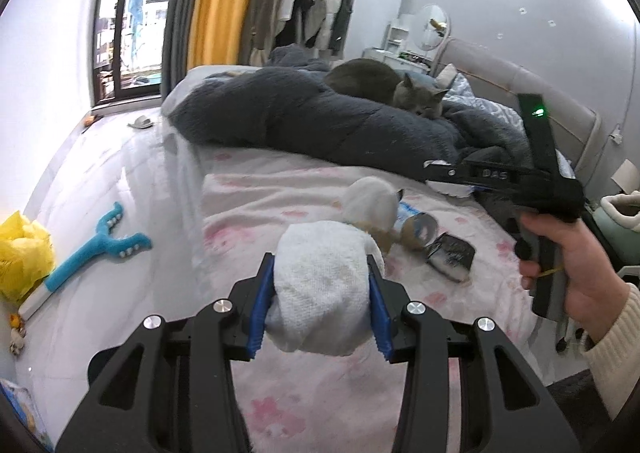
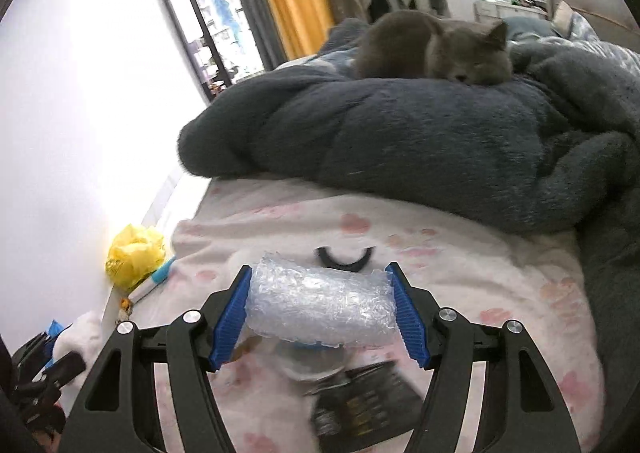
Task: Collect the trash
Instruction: 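Carry the white cloth to the bin and open the left gripper while the right carries the bubble wrap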
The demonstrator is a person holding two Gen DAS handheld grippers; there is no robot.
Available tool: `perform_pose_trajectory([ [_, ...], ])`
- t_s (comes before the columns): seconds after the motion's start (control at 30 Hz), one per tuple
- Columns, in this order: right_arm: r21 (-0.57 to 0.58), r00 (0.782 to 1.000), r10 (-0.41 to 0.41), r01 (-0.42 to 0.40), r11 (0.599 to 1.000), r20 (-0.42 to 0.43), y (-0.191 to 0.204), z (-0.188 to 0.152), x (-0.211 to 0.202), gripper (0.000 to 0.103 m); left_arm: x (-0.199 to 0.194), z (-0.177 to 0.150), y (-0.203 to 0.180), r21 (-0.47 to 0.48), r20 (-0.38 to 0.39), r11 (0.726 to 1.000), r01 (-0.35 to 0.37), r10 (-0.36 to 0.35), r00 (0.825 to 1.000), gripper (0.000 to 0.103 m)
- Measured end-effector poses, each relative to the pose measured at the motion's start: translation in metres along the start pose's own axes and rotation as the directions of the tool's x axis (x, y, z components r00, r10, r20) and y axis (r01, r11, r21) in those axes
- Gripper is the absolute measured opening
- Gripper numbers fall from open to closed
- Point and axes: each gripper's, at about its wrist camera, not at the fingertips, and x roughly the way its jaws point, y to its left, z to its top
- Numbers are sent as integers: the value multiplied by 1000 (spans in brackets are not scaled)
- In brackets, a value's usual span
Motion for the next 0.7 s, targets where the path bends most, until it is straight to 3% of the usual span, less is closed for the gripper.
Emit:
perform_pose_trajectory([
  [0.7,-169,983,179,-182,969,-33,124,-29,1,68,-23,-37,74,-78,-55,984,-160,156,986,47],
])
